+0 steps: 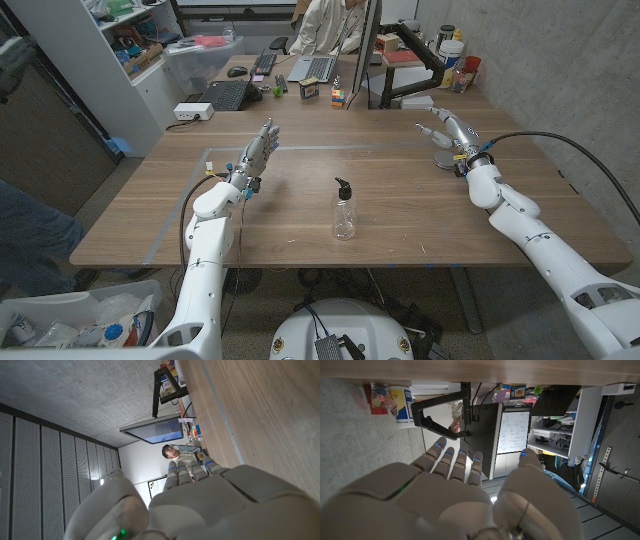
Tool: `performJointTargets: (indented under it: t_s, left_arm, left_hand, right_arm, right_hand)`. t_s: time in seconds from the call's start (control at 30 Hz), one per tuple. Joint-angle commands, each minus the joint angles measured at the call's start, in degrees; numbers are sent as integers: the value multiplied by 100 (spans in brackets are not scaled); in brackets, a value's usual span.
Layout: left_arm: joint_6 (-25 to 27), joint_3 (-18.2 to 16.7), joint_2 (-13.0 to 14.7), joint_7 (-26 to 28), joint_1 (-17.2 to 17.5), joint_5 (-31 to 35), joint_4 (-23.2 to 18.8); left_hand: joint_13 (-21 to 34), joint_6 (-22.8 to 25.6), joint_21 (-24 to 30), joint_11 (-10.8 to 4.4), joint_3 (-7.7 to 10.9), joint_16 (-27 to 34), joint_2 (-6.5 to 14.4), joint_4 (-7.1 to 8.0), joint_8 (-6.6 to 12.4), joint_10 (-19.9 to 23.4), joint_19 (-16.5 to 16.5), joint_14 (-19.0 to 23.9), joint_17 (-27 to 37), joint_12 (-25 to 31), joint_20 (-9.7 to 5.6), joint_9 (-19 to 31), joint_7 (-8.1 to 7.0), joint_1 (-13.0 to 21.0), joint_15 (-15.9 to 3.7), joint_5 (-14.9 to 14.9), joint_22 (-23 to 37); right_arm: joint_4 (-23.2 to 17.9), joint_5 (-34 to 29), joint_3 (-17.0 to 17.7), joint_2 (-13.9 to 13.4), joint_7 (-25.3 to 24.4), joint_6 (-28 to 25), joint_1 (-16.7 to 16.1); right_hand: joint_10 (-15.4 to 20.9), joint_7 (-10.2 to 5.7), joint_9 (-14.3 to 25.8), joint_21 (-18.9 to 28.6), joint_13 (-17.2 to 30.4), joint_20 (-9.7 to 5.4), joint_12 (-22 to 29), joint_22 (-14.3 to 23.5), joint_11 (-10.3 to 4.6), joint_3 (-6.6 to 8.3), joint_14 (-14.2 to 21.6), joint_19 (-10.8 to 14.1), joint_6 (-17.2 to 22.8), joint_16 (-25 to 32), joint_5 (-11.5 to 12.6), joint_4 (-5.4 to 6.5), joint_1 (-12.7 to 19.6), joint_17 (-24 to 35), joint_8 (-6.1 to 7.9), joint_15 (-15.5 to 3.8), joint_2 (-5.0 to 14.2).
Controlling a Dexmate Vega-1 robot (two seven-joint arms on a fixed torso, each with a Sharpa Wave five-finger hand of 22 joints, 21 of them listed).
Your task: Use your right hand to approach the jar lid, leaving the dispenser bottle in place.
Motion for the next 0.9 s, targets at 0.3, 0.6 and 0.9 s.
performJointTargets:
  t_s: [0.3,0.6,0.9]
  left_arm:
    - [12,21,-7,2,-26,34,63]
    - [79,24,-14,18,1,60,-28]
    - [139,-9,-11,57,56,90,-164]
  left_hand:
    - [15,55,-29,11,-46,-15,44,6,-14,0,-8,6,15,-1,23,35,-15,33,27,35,14]
    - [15,65,-66,93,-63,-17,55,0,-17,-6,4,9,15,-6,-64,36,-9,44,92,34,15]
    - [15,60,-95,108,-75,-18,65,-2,-23,-16,7,8,16,-10,-2,36,-22,50,87,33,16]
  right_arm:
    - [-210,-354,-198,-278,53,-484,-11]
    - [-282,-463,-276,-337,197,-746,16]
    - [-342,-542,-348,-408,392,-959,64]
  right_hand:
    - [-115,8,8,-100,19,88,-34,19,-52,-32,-64,-84,-60,45,81,0,-45,10,4,209,-31]
    - [-129,24,8,-173,22,321,-14,24,-35,-46,31,-125,-99,92,126,9,-68,8,6,482,-10]
    - [-193,27,7,-226,23,386,-26,28,17,-52,-65,-195,-141,57,143,17,-83,9,-1,509,7]
